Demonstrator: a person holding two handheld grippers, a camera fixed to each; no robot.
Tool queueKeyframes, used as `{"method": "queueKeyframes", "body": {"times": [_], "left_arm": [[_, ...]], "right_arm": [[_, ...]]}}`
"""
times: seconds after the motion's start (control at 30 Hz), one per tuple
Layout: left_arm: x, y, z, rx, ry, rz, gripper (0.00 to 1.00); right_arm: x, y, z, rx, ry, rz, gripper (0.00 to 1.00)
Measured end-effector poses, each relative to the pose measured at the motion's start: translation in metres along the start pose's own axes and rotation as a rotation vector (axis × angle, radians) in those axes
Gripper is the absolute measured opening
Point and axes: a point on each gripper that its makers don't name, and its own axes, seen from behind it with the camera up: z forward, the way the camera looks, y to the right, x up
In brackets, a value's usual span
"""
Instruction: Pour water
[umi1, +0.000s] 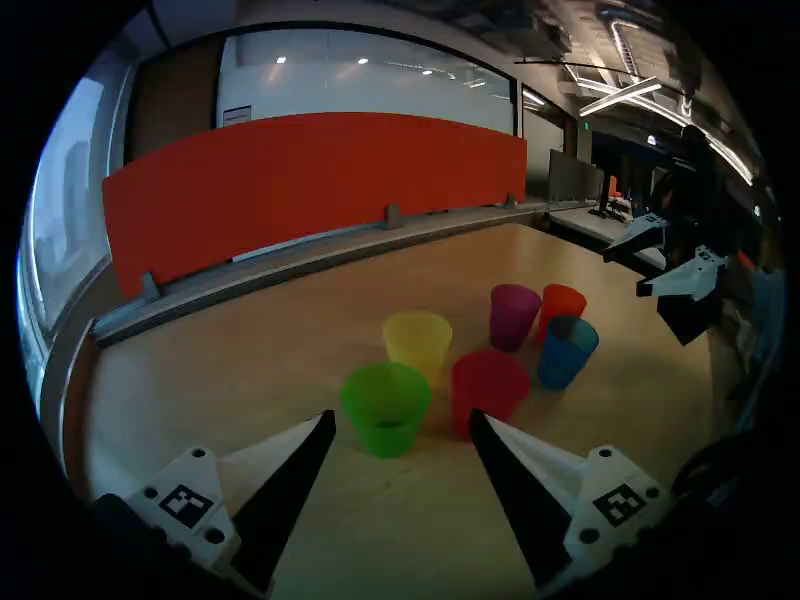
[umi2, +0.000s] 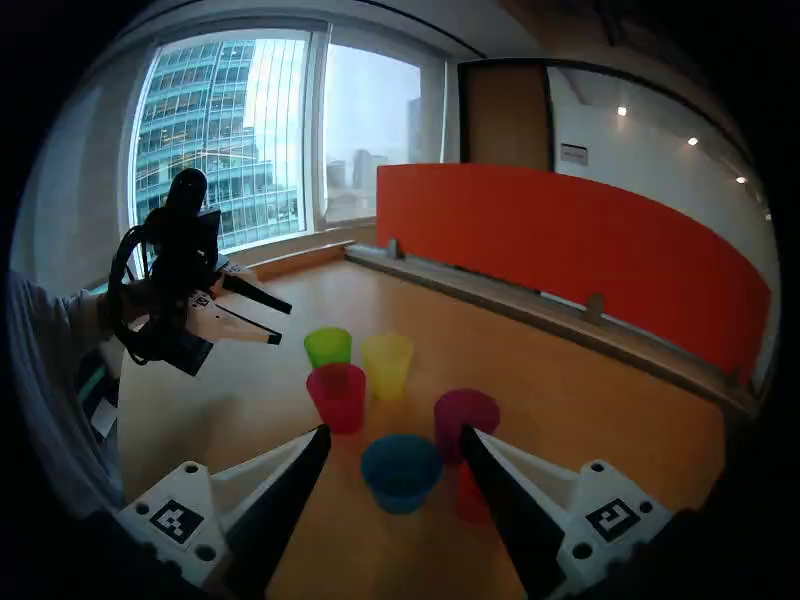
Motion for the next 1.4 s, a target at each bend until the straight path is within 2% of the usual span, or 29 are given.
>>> {"method": "queueKeyframes", "body": {"times": [0.27,0.6,0.97,1.4], "left_arm": [[-0.021,-0.001,0.018,0.0,-0.065,0.017,1.0],[-0.033,-0.006,0.039,-0.006,-0.122,0.016,1.0],[-0.033,-0.009,0.06,-0.024,-0.135,-0.008,1.0],[-0.026,-0.012,0.077,-0.03,-0.128,-0.007,1.0]], "right_arm": [[-0.012,-0.003,0.007,0.014,-0.015,0.01,1.0],[-0.027,-0.005,0.016,0.024,-0.035,0.01,1.0],[-0.037,-0.007,0.022,0.032,-0.05,0.008,1.0],[-0.039,-0.006,0.024,0.039,-0.053,0.011,1.0]]}}
